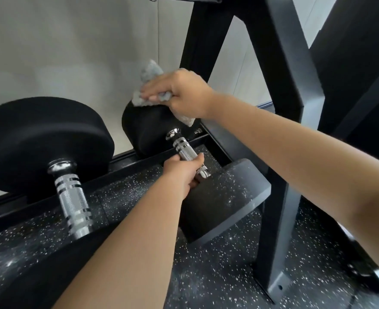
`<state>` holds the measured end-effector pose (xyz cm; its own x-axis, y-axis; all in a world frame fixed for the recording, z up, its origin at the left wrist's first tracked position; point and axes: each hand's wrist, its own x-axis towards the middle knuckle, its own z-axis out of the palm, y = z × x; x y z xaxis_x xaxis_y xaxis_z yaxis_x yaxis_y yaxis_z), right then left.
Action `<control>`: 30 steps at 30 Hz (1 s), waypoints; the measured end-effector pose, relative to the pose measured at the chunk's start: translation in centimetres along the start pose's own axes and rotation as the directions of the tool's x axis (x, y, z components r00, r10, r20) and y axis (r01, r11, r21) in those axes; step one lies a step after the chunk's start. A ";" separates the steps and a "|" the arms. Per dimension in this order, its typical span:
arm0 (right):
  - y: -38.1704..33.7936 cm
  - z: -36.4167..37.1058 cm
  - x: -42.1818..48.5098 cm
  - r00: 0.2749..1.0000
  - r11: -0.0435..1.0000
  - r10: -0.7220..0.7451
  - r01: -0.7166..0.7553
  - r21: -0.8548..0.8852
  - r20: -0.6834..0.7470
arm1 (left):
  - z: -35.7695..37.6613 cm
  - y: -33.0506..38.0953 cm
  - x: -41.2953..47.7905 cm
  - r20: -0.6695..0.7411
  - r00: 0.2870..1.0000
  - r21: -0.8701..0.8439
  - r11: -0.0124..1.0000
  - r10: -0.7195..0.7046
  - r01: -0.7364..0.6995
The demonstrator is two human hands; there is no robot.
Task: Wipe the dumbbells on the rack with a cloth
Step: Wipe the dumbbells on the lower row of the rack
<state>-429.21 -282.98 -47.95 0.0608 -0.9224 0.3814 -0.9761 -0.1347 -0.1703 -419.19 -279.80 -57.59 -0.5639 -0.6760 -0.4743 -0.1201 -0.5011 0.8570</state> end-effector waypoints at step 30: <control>-4.2 0.1 -18.8 0.759 0.755 0.619 -0.504 0.420 -0.201 | 0.1 -0.5 0.0 0.110 0.994 0.011 1.000 0.022 -0.023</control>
<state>-426.19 -265.10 -54.47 -0.5999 -0.7108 0.3673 -0.6798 0.2108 -0.7024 -419.20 -279.49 -58.01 -0.6530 -0.6232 -0.4304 -0.1161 -0.4792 0.8700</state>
